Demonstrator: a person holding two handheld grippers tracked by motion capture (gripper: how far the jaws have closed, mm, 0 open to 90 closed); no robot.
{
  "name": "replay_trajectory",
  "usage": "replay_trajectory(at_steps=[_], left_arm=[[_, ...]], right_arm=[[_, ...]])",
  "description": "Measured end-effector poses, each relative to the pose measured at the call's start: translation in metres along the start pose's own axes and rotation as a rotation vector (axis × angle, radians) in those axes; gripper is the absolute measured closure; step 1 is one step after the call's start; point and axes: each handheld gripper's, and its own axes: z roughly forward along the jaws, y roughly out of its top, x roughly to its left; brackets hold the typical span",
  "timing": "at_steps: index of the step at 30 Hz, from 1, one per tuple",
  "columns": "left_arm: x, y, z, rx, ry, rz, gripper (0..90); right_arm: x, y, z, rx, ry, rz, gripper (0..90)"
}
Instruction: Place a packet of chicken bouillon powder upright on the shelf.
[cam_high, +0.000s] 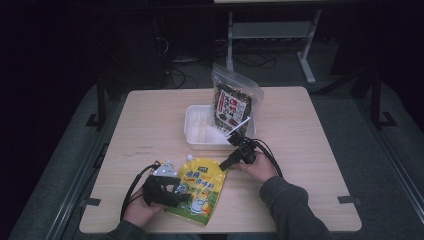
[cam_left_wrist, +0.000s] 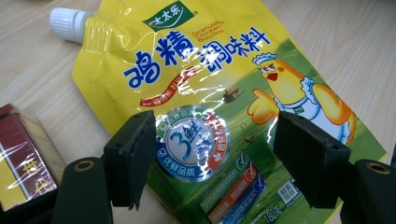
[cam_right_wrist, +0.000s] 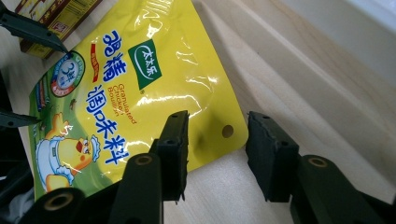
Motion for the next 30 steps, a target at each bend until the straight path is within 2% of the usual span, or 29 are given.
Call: replay_trajectory(at_steps=[7, 12, 13, 19, 25, 30], left_arm=[[0.0, 0.0, 0.001, -0.003, -0.001, -0.004, 28.8], [0.0, 0.0, 0.001, -0.007, -0.002, -0.008, 28.2], [0.001, 0.0, 0.001, -0.007, -0.003, -0.008, 28.2], [0.003, 0.0, -0.001, -0.019, 0.012, -0.022, 27.5], [0.009, -0.002, -0.008, -0.059, 0.032, -0.061, 23.8], [0.012, -0.002, -0.012, -0.086, 0.038, -0.082, 22.7]], right_arm=[[-0.001, 0.001, 0.0, -0.006, -0.007, 0.003, 70.8], [0.001, 0.0, -0.004, -0.032, -0.009, -0.015, 84.2], [0.002, 0.0, -0.004, -0.033, -0.009, -0.03, 89.0], [0.006, -0.001, -0.011, -0.043, 0.007, -0.049, 89.7], [0.013, -0.004, -0.022, -0.07, 0.016, -0.076, 89.8], [0.022, -0.005, -0.035, -0.083, -0.002, -0.108, 89.9]])
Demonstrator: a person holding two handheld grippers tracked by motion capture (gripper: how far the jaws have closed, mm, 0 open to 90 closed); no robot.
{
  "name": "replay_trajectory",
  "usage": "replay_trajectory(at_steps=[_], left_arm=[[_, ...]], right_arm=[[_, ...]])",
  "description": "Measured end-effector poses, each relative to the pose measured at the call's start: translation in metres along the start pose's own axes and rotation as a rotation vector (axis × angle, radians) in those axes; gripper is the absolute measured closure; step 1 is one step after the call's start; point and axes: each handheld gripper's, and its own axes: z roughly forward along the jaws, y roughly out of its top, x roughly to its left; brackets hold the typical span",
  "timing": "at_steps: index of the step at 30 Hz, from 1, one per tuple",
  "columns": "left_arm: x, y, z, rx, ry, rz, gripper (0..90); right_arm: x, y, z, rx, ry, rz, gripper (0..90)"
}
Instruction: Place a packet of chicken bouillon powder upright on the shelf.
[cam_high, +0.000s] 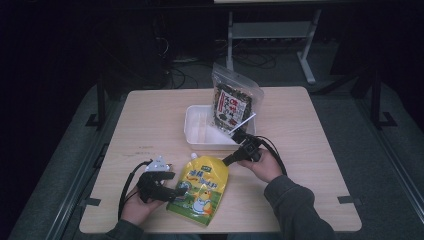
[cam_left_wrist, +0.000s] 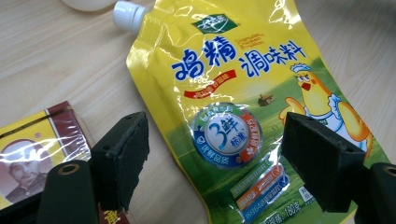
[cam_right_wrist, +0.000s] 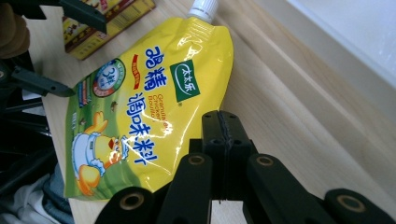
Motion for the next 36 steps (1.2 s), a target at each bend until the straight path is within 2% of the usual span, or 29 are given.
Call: replay_trajectory(at_steps=[8, 11, 13, 16, 18, 23, 26, 28, 29, 30, 36], left_arm=[[0.003, -0.001, 0.001, -0.008, -0.027, -0.028, 20.0], [0.005, -0.002, 0.0, -0.029, -0.062, -0.048, 19.9], [0.006, -0.002, 0.0, -0.038, -0.08, -0.059, 19.9], [0.007, -0.002, 0.001, -0.042, -0.099, -0.065, 20.3], [0.008, -0.002, 0.003, -0.04, -0.128, -0.075, 20.5], [0.007, 0.0, 0.007, -0.052, -0.185, -0.083, 21.6], [0.008, 0.001, 0.006, -0.069, -0.239, -0.088, 32.4], [0.009, 0.002, 0.004, -0.078, -0.249, -0.09, 39.4], [0.01, 0.001, 0.003, -0.084, -0.258, -0.098, 46.3], [0.011, 0.001, 0.002, -0.091, -0.263, -0.1, 46.3], [0.014, 0.0, -0.002, -0.119, -0.307, -0.114, 68.2]], right_arm=[[0.016, 0.004, -0.023, -0.057, 0.022, -0.05, 90.0], [0.023, 0.006, -0.036, -0.083, 0.023, -0.078, 90.0], [0.026, 0.006, -0.038, -0.089, 0.024, -0.079, 90.0], [0.033, 0.008, -0.047, -0.105, 0.029, -0.107, 90.0], [0.035, 0.008, -0.049, -0.108, 0.031, -0.114, 90.0], [0.044, 0.01, -0.058, -0.13, 0.079, -0.148, 90.0], [0.05, 0.011, -0.062, -0.135, 0.086, -0.165, 90.0], [0.053, 0.012, -0.065, -0.134, 0.081, -0.176, 90.0], [0.053, 0.012, -0.067, -0.138, 0.088, -0.179, 90.0], [0.053, 0.012, -0.067, -0.138, 0.088, -0.179, 90.0], [0.053, 0.01, -0.071, -0.141, 0.097, -0.185, 90.0]])
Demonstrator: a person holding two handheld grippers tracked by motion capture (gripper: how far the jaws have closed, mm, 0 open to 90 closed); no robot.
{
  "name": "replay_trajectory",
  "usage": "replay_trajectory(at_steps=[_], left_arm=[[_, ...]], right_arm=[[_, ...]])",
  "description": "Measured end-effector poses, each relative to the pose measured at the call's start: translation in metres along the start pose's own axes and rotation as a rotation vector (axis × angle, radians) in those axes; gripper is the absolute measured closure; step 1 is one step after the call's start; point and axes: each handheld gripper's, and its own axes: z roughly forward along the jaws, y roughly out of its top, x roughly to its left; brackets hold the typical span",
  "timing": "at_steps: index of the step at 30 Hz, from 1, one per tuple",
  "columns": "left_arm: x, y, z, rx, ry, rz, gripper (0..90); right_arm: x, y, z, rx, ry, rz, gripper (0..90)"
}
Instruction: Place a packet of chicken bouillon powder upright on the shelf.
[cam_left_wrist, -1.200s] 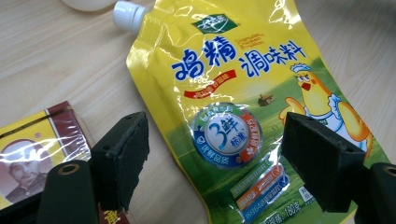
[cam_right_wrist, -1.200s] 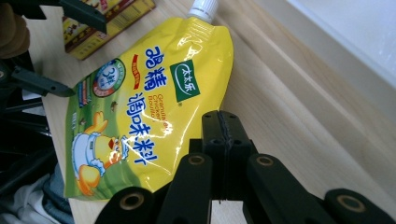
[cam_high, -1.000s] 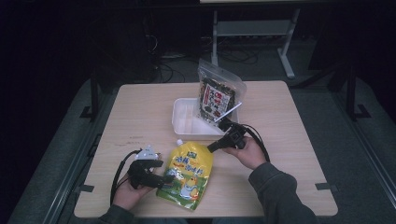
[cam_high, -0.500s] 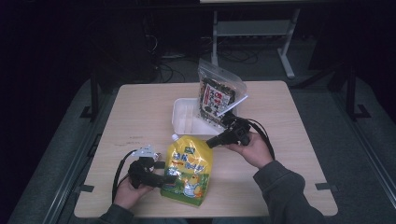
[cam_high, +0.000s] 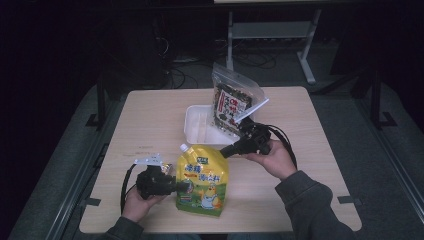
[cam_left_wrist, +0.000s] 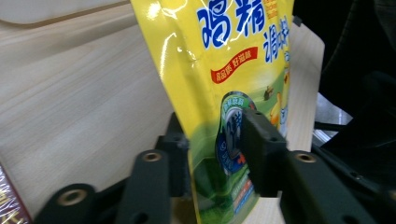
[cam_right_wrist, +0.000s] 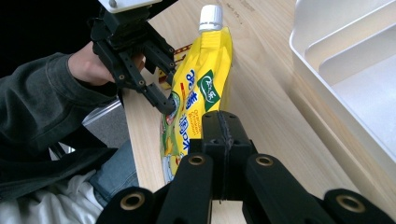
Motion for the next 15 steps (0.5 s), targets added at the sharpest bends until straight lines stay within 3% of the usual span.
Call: replay_trajectory(at_steps=[3, 8, 12, 15], left_arm=[[-0.001, 0.0, -0.001, -0.007, -0.008, 0.008, 75.8], [-0.005, 0.002, -0.001, -0.003, 0.001, 0.034, 78.7], [-0.01, 0.005, -0.001, -0.008, -0.001, 0.07, 79.2], [-0.012, 0.006, -0.001, -0.008, 0.003, 0.087, 79.2]], right_arm=[[0.001, 0.001, -0.002, 0.008, -0.004, -0.01, 90.0], [0.004, 0.007, -0.004, 0.052, -0.031, -0.044, 88.8], [0.003, 0.018, 0.004, 0.113, -0.048, -0.058, 69.3], [0.0, 0.026, 0.014, 0.156, -0.04, -0.053, 65.7]])
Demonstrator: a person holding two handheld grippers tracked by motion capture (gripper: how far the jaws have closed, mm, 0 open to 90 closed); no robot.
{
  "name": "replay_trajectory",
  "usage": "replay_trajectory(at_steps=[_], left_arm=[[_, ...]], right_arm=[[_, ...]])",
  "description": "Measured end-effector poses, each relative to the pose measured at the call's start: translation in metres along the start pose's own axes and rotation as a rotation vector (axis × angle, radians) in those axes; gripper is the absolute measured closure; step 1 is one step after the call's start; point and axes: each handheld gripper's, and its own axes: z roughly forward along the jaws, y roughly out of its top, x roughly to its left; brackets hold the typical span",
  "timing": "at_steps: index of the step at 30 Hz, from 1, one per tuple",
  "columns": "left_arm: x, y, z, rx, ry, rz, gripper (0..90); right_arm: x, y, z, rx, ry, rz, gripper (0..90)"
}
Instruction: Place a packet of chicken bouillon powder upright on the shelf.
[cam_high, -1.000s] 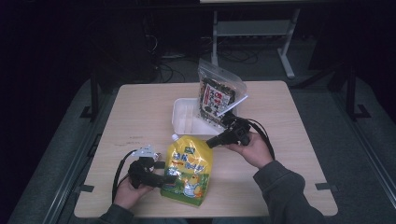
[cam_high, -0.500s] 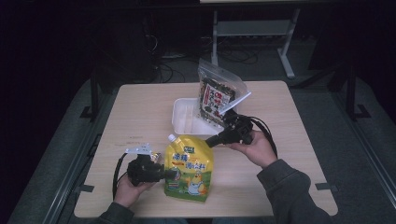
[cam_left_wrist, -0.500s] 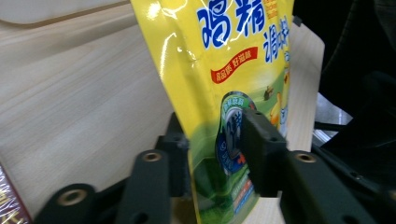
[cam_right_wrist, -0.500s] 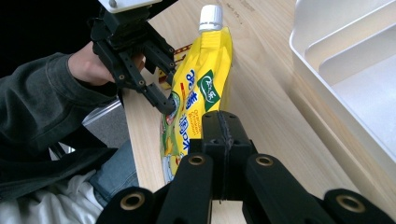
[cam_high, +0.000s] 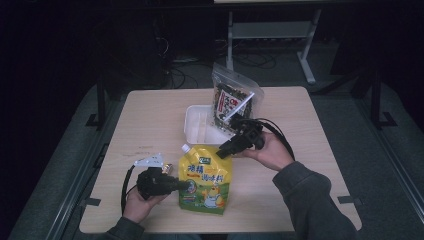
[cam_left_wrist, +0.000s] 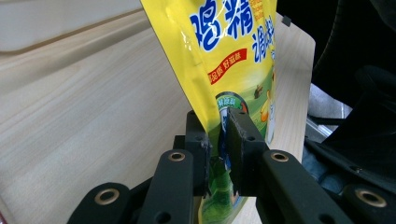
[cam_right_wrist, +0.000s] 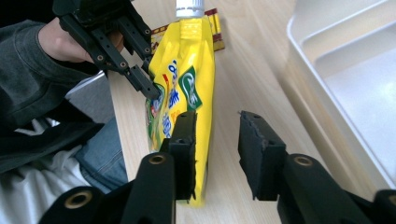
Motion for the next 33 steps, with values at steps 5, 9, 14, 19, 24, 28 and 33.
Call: replay_trajectory(at_steps=[5, 9, 14, 19, 24, 28, 33], left_arm=[[-0.002, 0.001, 0.0, 0.001, 0.0, 0.016, 79.1], [-0.001, 0.001, -0.001, -0.003, 0.002, 0.017, 79.0], [-0.002, 0.001, 0.0, 0.009, 0.021, 0.018, 70.9], [-0.004, 0.0, -0.001, 0.02, 0.059, 0.033, 57.5], [-0.003, -0.003, -0.004, 0.029, 0.083, 0.032, 46.6], [-0.003, -0.003, -0.006, 0.025, 0.089, 0.033, 38.0], [-0.003, -0.004, -0.008, 0.032, 0.123, 0.039, 35.4]], right_arm=[[-0.002, 0.015, 0.017, 0.066, 0.035, -0.012, 66.5], [-0.003, 0.019, 0.021, 0.086, 0.085, -0.018, 81.2], [-0.001, 0.018, 0.018, 0.102, 0.097, -0.005, 87.9], [0.0, 0.013, 0.016, 0.108, 0.147, 0.021, 89.1], [0.003, 0.006, 0.01, 0.077, 0.181, 0.049, 89.4], [0.007, 0.003, 0.003, 0.033, 0.205, 0.056, 89.5], [0.01, 0.0, -0.004, -0.02, 0.227, 0.082, 89.6]])
